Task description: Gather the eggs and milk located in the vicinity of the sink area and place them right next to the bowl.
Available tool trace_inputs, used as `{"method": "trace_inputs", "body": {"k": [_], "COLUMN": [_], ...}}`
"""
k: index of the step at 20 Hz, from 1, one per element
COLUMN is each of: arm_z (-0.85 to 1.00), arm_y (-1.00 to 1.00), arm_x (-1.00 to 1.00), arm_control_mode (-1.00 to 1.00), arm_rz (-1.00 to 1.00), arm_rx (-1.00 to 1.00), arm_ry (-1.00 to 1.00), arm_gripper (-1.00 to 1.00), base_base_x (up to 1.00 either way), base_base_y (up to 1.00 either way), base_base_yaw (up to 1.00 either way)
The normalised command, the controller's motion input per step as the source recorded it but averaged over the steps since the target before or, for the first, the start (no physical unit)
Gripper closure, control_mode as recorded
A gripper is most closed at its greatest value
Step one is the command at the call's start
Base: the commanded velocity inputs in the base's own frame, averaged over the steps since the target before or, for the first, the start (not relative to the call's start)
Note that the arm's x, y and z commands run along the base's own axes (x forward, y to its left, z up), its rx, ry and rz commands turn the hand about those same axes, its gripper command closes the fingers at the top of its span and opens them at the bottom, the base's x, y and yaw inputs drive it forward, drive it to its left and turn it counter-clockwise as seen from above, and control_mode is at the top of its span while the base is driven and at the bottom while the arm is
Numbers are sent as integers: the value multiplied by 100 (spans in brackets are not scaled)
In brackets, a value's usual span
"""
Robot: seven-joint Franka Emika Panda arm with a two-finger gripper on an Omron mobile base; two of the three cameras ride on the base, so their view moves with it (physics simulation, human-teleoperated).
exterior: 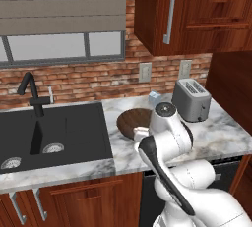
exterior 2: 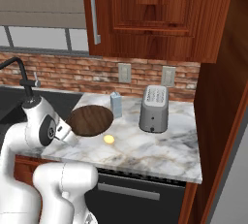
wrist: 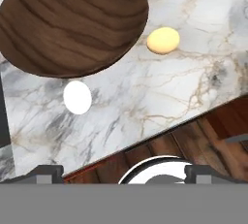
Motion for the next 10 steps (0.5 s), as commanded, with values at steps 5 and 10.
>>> {"method": "trace_inputs", "body": {"k": [5, 10], "arm_z": [12, 20], "arm_y": [-47, -61], "arm_x": [-31, -8], "arm_control_mode": [-100, -100], "arm_rz": [0, -1], "arm_rx": [6, 7], "arm_ry": [0, -1], "arm_gripper": [-100, -100], "base_base_x": [0, 0], "base_base_y": [0, 0], "base_base_yaw": [0, 0]}}
